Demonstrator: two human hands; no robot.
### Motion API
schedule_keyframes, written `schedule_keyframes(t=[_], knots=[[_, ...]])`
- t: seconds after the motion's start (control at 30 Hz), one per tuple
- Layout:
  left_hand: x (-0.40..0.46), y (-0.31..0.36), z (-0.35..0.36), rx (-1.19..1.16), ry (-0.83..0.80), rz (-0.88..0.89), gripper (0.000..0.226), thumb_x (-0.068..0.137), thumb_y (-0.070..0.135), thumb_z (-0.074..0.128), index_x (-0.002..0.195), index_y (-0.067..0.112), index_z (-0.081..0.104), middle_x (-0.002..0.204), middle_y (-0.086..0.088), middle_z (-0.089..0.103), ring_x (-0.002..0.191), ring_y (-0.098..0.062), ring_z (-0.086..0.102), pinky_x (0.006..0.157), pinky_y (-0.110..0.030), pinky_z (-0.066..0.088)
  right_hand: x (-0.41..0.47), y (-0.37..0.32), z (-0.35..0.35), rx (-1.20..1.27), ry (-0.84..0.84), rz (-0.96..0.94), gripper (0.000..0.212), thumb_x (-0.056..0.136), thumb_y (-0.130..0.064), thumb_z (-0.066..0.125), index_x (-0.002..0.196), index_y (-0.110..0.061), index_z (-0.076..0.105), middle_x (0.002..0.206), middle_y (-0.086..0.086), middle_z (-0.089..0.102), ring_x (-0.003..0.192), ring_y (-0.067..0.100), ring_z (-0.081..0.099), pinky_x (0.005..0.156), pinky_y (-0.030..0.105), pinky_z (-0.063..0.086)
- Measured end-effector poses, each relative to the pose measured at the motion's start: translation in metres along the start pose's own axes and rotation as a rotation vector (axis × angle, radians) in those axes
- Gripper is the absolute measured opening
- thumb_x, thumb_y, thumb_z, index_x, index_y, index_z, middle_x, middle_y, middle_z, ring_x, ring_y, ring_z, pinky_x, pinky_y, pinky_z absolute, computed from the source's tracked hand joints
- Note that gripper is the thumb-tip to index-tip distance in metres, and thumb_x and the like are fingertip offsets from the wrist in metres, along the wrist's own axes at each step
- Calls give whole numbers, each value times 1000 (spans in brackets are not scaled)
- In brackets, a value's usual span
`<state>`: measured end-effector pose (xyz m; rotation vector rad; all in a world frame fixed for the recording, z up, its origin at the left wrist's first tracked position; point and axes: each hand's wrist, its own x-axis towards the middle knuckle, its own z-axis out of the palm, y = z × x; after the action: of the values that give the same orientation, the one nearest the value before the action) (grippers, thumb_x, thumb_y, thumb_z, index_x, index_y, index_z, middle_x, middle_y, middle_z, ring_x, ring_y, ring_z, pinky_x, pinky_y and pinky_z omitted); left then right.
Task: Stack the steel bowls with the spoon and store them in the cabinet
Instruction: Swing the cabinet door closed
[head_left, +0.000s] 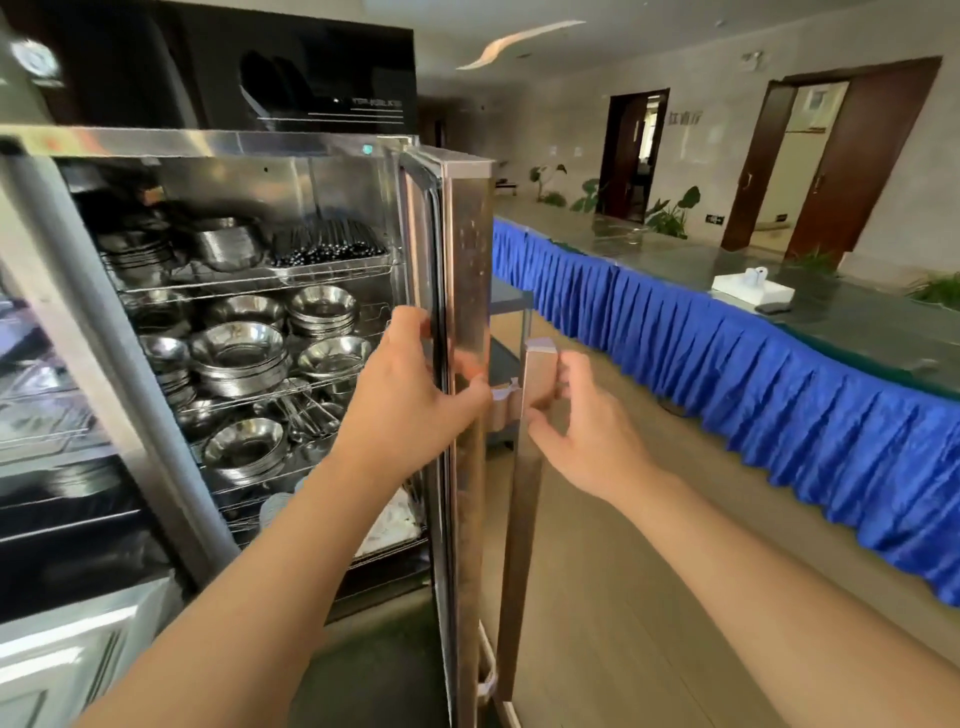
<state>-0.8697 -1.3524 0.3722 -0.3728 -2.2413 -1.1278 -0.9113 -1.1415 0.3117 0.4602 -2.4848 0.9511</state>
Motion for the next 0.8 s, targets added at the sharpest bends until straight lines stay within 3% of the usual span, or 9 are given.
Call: schedule_keyframes(t=[0.1,0.17,0.3,0.4,0.67,0.8], knots=[[-8,-12,-29,34,90,-49,48,75,39,82,105,28,46,88,17,70,84,2,65,75,-31,56,-1,-20,21,72,-30,-72,65,88,-46,64,142,-35,30,127,-4,68,96,2,66,61,9,49],[-12,-22,-48,79,132,-76,49,75,42,82,106,27,48,92,15,66,84,-1,64,76,-33,56,1,-33,38,112,-58,-106,67,90,-42,66,144,-36,27,134,0,66,106,11,69,67,14,56],[-17,-41,-82,153,175,-105,44,78,41,79,110,27,51,102,13,62,92,-7,63,82,-36,57,5,-55,69,165,-130,-168,72,90,-40,68,147,-36,24,141,1,61,113,16,68,82,39,65],[-18,-56,-107,198,203,-114,37,80,40,77,108,31,54,103,14,62,93,-4,61,82,-32,56,8,-77,91,221,-176,-184,75,84,-54,63,147,-39,24,140,-5,61,113,8,67,84,34,64],[-7,-104,-161,295,243,-158,36,80,44,73,102,48,45,101,22,60,91,-1,63,73,-24,52,29,-123,151,312,-439,-138,59,91,-51,68,136,-44,31,142,-12,58,123,11,61,100,36,54],[2,-139,-188,321,278,-179,39,83,44,69,104,55,38,101,29,56,87,5,60,67,-20,50,44,-150,187,348,-555,-116,40,88,-56,69,109,-68,36,109,-38,57,103,-4,61,99,37,54]])
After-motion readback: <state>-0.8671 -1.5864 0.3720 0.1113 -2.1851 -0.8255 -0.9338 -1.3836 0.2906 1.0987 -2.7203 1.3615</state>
